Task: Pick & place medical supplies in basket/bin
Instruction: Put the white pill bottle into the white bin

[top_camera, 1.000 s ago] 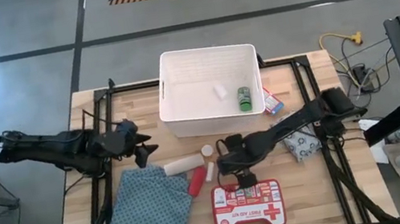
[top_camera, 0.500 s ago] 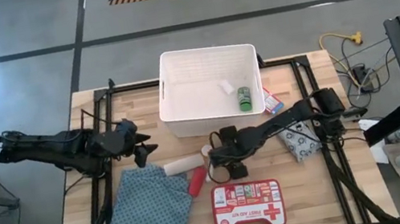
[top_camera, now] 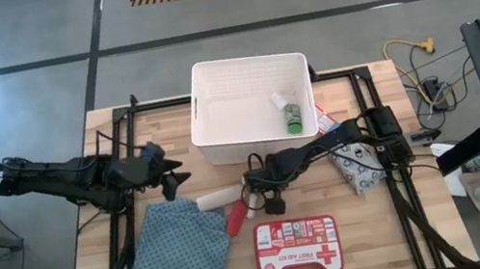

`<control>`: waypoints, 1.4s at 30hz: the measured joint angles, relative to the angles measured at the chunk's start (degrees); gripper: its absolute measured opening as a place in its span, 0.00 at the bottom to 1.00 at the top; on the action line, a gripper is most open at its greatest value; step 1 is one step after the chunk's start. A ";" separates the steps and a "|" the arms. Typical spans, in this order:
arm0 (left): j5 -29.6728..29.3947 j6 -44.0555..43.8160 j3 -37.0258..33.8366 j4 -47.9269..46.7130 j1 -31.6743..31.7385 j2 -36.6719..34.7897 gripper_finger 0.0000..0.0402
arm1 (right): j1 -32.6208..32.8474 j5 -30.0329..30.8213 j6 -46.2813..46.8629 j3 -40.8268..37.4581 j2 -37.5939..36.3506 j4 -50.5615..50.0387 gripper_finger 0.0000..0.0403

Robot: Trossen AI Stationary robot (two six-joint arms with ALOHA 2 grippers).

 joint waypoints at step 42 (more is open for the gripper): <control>0.02 6.47 -3.06 4.01 0.07 0.34 0.61 | -4.26 35.35 13.34 8.10 -33.31 2.47 0.61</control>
